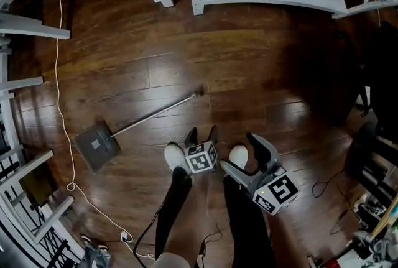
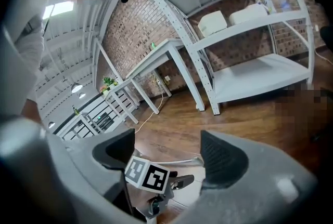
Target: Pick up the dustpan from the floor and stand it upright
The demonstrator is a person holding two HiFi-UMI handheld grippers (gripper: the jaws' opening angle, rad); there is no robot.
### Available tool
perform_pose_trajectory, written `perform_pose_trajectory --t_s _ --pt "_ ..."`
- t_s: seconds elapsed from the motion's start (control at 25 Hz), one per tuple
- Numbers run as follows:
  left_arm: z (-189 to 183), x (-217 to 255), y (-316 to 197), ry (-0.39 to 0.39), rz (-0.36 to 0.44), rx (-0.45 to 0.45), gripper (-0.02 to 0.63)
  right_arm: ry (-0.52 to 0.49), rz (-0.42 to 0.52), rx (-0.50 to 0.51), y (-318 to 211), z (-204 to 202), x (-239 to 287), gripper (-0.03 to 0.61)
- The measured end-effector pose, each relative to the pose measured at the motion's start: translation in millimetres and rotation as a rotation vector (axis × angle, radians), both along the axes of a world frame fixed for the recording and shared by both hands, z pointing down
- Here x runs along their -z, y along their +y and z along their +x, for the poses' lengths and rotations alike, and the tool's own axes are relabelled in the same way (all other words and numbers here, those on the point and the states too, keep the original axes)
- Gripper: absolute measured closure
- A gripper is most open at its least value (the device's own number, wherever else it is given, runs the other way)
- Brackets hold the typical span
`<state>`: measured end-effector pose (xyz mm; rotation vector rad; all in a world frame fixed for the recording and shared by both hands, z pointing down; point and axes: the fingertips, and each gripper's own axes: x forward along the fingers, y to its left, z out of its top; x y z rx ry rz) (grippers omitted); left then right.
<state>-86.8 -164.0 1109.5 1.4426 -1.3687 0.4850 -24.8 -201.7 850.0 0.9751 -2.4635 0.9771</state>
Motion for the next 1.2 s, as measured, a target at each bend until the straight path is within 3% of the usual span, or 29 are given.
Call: perform_pose_trajectory --t_s 0.24,0.36,0.52,0.56,0.6,0.64,0.92,1.08,1.2 --pt "-21.0 -101.9 -46.0 0.033 -0.002 0.134 0.259 0.008 -0.006 0.023 -17.1 10.1 -83.9 0.195" --pt "-31.4 -146.7 -72.6 0.069 0.001 0.234 0.296 0.025 -0.004 0.017 -23.4 19.0 -119.6 0.195" --pt "-25.9 -194.6 -90.4 0.086 -0.027 0.272 0.318 0.082 -0.033 -0.01 -21.5 37.4 -164.8 0.195" --pt "-27.4 -199.4 -93.2 0.079 -0.03 0.276 0.362 0.089 -0.035 -0.008 -20.9 38.3 -171.1 0.195" --pt "-30.4 -200.5 -96.8 0.072 -0.029 0.284 0.467 0.093 -0.034 -0.004 -21.5 38.0 -174.2 0.195" --pt "-33.6 -198.2 -100.5 0.066 -0.023 0.295 0.528 0.095 -0.032 0.0 -23.2 37.3 -174.4 0.195" --pt "-23.7 -127.4 -83.3 0.089 -0.061 0.348 0.54 0.073 -0.048 -0.036 -45.6 37.4 -118.5 0.195" --pt "-8.6 -52.5 -63.7 0.185 -0.071 0.309 0.541 0.053 -0.024 -0.025 -45.4 12.6 -54.4 0.195" --pt "5.4 19.2 -71.5 0.28 -0.018 0.257 0.543 0.041 0.014 -0.023 -53.5 -1.1 5.4 0.195"
